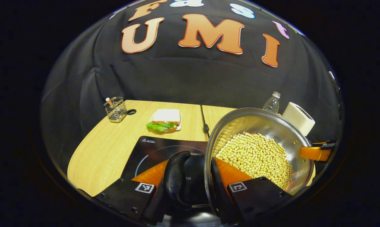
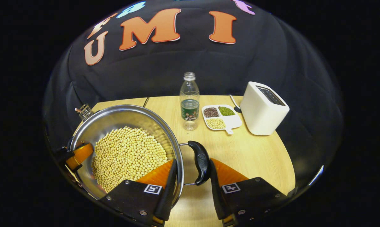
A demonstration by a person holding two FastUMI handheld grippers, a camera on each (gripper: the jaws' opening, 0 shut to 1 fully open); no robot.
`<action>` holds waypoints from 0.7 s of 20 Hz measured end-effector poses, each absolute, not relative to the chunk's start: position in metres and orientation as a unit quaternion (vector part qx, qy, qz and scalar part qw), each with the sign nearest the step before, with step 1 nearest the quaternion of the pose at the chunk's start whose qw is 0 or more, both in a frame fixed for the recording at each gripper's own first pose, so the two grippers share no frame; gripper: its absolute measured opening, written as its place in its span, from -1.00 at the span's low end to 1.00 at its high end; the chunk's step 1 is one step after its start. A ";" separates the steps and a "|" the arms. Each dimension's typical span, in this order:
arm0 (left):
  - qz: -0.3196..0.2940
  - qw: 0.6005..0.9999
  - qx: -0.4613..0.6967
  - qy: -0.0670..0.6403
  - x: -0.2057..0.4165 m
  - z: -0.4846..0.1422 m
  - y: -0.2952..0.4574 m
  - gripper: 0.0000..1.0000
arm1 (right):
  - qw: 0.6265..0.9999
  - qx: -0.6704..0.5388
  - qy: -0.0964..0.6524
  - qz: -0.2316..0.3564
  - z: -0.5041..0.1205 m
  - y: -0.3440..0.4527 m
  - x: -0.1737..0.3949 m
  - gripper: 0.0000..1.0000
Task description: First push the handle of the pot to place it horizontally, then grasp the pot with both hands and set it on the induction cooktop.
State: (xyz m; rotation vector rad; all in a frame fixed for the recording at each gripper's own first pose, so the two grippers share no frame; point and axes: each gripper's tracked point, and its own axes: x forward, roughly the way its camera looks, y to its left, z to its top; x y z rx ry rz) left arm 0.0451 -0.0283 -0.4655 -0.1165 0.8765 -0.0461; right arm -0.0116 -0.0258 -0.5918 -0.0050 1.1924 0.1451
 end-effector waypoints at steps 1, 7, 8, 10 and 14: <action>-0.019 0.904 -0.056 0.423 0.046 -0.464 -0.020 0.35 | 0.825 -0.003 0.561 0.072 -0.593 -0.025 -0.011 0.09; 0.003 0.905 -0.059 0.421 0.047 -0.461 0.031 0.41 | 0.820 -0.005 0.565 0.095 -0.603 -0.023 -0.004 0.09; 0.007 0.905 -0.062 0.421 0.044 -0.462 0.038 0.41 | 0.820 -0.009 0.564 0.098 -0.602 -0.023 -0.002 0.09; 0.013 0.904 -0.068 0.422 0.044 -0.463 0.057 0.41 | 0.821 -0.015 0.562 0.104 -0.598 -0.024 0.002 0.09; 0.027 0.905 -0.069 0.419 0.042 -0.464 0.088 0.35 | 0.820 -0.016 0.561 0.114 -0.599 -0.026 0.006 0.09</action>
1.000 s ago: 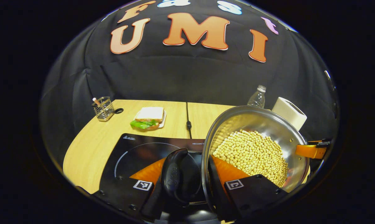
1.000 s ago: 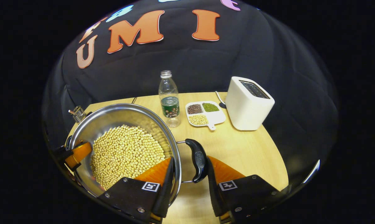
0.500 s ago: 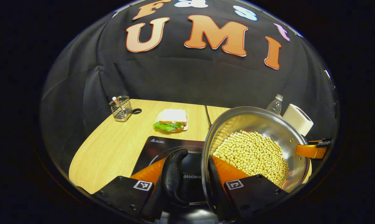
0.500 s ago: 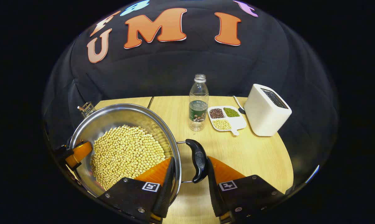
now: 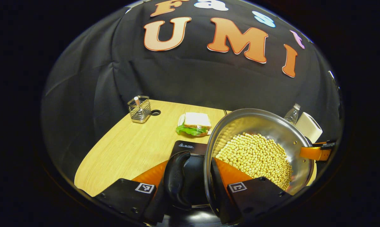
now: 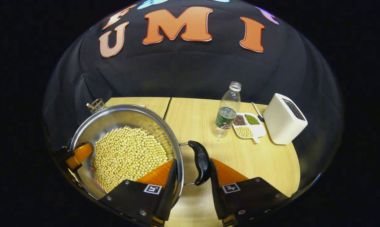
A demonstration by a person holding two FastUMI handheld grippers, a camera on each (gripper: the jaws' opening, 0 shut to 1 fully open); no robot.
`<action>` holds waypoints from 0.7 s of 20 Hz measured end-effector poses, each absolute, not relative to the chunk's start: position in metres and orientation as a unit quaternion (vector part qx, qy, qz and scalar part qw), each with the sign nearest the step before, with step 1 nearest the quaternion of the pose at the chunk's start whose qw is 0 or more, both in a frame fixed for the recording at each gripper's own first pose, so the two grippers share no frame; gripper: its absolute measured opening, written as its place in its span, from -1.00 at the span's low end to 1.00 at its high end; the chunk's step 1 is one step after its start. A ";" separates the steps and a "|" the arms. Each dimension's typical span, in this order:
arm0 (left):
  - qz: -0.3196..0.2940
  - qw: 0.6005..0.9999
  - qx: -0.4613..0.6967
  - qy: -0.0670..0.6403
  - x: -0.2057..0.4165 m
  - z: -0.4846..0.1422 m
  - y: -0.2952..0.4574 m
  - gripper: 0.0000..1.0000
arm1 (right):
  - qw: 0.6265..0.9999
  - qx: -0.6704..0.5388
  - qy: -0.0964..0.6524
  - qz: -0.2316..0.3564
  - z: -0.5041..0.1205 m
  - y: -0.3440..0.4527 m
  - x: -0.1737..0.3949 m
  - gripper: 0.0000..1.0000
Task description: First push the handle of the pot to place it horizontally, then grasp the pot with both hands and set it on the induction cooktop.
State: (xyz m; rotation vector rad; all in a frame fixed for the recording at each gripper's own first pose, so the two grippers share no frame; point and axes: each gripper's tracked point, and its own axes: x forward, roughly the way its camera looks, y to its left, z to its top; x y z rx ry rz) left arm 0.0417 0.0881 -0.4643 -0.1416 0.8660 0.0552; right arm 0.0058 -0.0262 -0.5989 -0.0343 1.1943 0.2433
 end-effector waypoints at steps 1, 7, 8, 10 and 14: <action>0.030 0.905 -0.068 0.419 0.041 -0.464 0.095 0.35 | 0.819 -0.015 0.562 0.116 -0.601 -0.027 0.005 0.09; 0.046 0.903 -0.064 0.423 0.036 -0.470 0.123 0.48 | 0.812 -0.018 0.570 0.127 -0.605 -0.029 0.013 0.08; 0.046 0.902 -0.065 0.424 0.035 -0.470 0.123 0.48 | 0.811 -0.020 0.570 0.128 -0.605 -0.029 0.015 0.09; 0.047 0.900 -0.067 0.429 0.034 -0.480 0.129 0.41 | 0.808 -0.024 0.575 0.129 -0.604 -0.030 0.015 0.09; 0.046 0.895 -0.075 0.437 0.038 -0.504 0.131 0.36 | 0.804 -0.030 0.580 0.125 -0.604 -0.026 0.016 0.10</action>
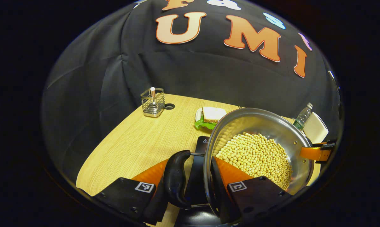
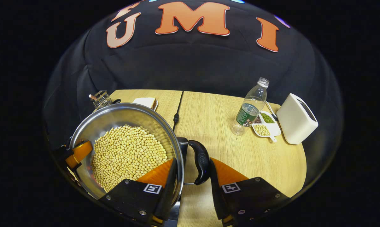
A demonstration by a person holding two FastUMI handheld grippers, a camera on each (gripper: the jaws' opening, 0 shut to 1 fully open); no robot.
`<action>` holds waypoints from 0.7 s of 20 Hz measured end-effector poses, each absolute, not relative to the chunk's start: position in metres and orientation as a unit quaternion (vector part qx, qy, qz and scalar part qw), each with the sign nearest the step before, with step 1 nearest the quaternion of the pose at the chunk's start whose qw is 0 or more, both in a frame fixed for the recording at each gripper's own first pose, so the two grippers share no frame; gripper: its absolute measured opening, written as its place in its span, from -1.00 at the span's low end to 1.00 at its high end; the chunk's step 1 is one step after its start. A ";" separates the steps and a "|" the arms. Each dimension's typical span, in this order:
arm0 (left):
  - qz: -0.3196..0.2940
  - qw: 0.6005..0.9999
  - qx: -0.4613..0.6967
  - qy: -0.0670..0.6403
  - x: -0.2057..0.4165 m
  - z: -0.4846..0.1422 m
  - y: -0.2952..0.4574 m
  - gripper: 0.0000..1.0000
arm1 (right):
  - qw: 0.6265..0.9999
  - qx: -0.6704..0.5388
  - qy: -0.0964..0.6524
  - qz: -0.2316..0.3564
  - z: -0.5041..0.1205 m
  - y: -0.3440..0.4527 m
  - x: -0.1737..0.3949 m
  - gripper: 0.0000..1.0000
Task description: First push the handle of the pot to place it horizontally, then grasp the pot with both hands and set it on the induction cooktop.
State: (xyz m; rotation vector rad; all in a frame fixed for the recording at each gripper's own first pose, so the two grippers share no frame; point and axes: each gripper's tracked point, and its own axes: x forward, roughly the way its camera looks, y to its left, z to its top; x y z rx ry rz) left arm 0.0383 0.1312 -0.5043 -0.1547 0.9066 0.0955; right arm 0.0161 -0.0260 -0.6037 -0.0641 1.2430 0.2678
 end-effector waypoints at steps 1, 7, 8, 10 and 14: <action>0.046 0.894 -0.075 0.439 0.039 -0.508 0.132 0.36 | 0.802 -0.031 0.583 0.125 -0.602 -0.024 0.015 0.10; 0.047 0.891 -0.081 0.444 0.036 -0.526 0.134 0.36 | 0.800 -0.042 0.585 0.128 -0.599 -0.024 0.018 0.10; 0.048 0.891 -0.084 0.444 0.037 -0.529 0.135 0.36 | 0.802 -0.041 0.583 0.126 -0.597 -0.022 0.021 0.10; 0.045 0.888 -0.084 0.449 0.036 -0.537 0.137 0.35 | 0.799 -0.042 0.586 0.126 -0.601 -0.021 0.022 0.09; 0.038 0.894 0.002 0.447 0.032 -0.522 0.132 0.65 | 0.803 -0.033 0.580 0.134 -0.592 -0.029 0.026 0.24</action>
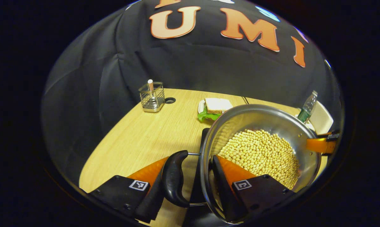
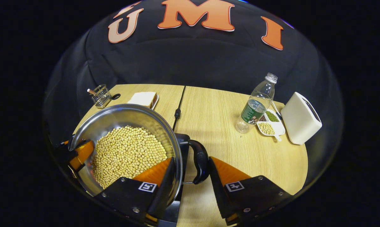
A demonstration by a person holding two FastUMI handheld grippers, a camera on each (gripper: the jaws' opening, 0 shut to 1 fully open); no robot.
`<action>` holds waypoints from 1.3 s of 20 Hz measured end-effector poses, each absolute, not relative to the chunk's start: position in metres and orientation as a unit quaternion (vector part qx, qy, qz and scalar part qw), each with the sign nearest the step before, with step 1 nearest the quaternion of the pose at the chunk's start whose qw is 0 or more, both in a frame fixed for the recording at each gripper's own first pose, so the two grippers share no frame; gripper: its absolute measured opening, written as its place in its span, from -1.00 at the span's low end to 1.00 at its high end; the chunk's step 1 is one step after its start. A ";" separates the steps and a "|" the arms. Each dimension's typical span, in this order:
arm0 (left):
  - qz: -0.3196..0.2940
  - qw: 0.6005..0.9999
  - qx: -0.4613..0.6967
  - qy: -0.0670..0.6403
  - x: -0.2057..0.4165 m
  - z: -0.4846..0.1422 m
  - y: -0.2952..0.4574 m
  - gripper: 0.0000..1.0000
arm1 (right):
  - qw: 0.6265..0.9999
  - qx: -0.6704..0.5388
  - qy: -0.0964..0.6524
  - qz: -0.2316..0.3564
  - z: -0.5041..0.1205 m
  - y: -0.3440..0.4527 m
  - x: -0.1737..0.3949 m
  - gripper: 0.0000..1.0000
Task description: First push the handle of the pot to place it horizontally, then grasp the pot with both hands and set it on the induction cooktop.
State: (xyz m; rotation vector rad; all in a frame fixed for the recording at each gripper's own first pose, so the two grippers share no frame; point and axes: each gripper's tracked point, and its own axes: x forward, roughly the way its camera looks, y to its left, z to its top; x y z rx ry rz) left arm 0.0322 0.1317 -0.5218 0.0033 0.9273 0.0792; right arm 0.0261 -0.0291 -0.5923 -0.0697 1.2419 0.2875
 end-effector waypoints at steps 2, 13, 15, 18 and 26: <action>0.043 0.894 0.021 0.446 0.031 -0.513 0.131 0.74 | 0.820 -0.029 0.557 0.131 -0.573 -0.036 0.040 0.37; 0.122 0.959 0.017 0.255 0.056 -0.316 0.133 0.73 | 0.944 -0.016 0.304 0.130 -0.385 -0.117 0.085 0.56; 0.113 0.971 0.008 0.212 0.062 -0.269 0.113 0.73 | 0.959 -0.029 0.263 0.103 -0.352 -0.149 0.093 0.59; 0.087 0.983 -0.018 0.161 0.064 -0.219 0.078 0.58 | 0.968 -0.035 0.233 0.088 -0.312 -0.181 0.087 0.63; 0.059 0.996 -0.049 0.051 0.035 -0.107 0.033 0.83 | 0.989 -0.049 0.133 0.050 -0.215 -0.275 0.080 0.69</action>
